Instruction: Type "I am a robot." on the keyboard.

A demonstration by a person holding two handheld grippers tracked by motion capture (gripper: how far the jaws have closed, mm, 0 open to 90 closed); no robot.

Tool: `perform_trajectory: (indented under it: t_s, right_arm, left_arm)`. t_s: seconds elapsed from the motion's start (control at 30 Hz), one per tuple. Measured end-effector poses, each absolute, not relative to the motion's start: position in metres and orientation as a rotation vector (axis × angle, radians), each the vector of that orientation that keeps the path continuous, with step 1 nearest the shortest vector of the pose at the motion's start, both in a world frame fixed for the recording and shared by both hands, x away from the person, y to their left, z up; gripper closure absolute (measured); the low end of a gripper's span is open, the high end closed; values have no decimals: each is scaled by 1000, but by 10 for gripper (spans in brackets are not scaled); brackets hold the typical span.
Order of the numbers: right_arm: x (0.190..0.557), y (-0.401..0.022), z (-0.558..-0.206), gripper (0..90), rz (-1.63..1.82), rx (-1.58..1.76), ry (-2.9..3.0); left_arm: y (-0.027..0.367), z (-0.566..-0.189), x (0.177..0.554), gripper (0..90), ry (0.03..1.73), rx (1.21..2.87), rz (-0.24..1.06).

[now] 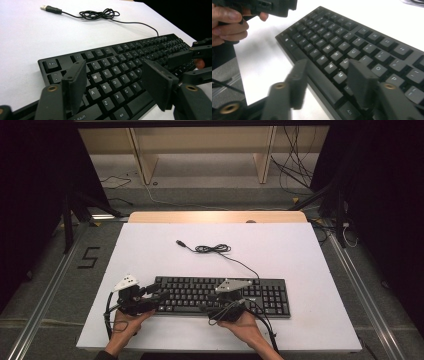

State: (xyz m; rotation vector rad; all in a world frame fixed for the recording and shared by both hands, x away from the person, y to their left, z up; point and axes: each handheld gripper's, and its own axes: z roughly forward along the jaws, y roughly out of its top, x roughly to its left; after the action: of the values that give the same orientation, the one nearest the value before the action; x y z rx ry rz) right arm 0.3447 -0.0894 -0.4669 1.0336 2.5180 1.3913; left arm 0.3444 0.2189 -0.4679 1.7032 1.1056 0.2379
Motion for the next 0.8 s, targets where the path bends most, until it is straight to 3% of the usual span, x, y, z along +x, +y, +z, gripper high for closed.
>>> perform_trajectory:
  t_s: [0.4,0.8]
  right_arm:
    - [341,-82,-472,821,1373,978,2564]
    - [340,-76,-477,898,1342,983,2596]
  left_arm:
    - [217,-467,340,328,1086,1702,244]
    - [215,-465,337,320,1059,1710,246]
